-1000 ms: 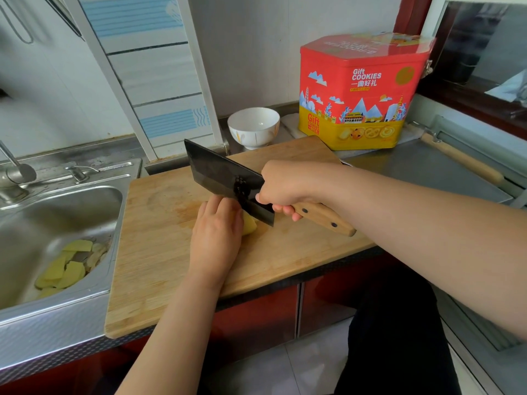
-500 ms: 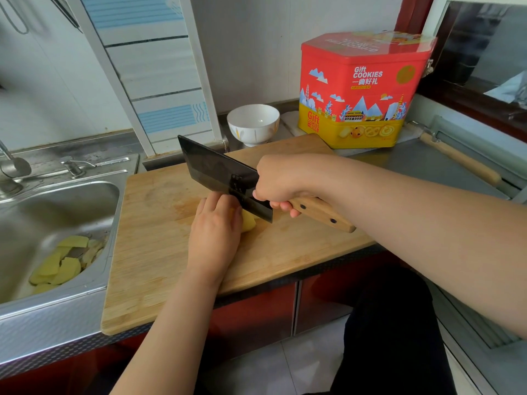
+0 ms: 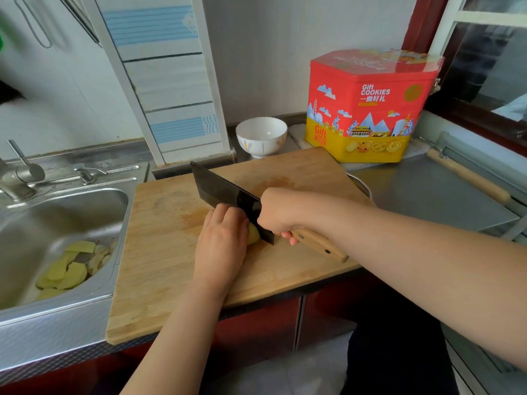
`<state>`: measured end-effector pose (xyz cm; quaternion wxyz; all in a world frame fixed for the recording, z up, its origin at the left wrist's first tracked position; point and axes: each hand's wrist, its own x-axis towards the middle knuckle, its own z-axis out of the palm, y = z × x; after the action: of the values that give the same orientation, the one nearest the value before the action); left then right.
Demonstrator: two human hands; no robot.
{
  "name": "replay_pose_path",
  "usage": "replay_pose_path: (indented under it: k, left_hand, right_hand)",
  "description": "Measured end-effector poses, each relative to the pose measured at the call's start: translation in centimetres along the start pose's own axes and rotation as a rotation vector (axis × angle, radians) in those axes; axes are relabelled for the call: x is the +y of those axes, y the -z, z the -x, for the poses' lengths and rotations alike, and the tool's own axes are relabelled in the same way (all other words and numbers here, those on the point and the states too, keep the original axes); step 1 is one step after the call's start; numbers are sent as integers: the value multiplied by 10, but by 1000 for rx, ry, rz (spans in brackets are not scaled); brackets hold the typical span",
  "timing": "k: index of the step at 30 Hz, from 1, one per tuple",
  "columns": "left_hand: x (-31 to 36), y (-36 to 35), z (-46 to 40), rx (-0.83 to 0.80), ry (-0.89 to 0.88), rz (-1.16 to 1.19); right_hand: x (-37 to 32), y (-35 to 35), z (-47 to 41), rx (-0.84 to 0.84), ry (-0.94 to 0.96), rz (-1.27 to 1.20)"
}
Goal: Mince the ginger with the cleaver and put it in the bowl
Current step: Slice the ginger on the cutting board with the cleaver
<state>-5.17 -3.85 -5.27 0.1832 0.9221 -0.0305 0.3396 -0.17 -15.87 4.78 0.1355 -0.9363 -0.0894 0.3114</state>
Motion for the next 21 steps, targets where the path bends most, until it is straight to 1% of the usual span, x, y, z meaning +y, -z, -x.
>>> replay_pose_path:
  k: [5, 12, 19, 21]
  left_hand:
    - [-1, 1, 4, -9, 9, 17]
    - [1, 3, 4, -11, 23, 40]
    - [1, 3, 4, -12, 28, 26]
    - [0, 2, 5, -20, 28, 31]
  right_hand:
    - [3, 3, 0, 0, 26, -26]
    - [15, 14, 4, -26, 61, -211]
    - [17, 15, 0, -28, 76, -242]
    - [16, 11, 1, -13, 85, -214]
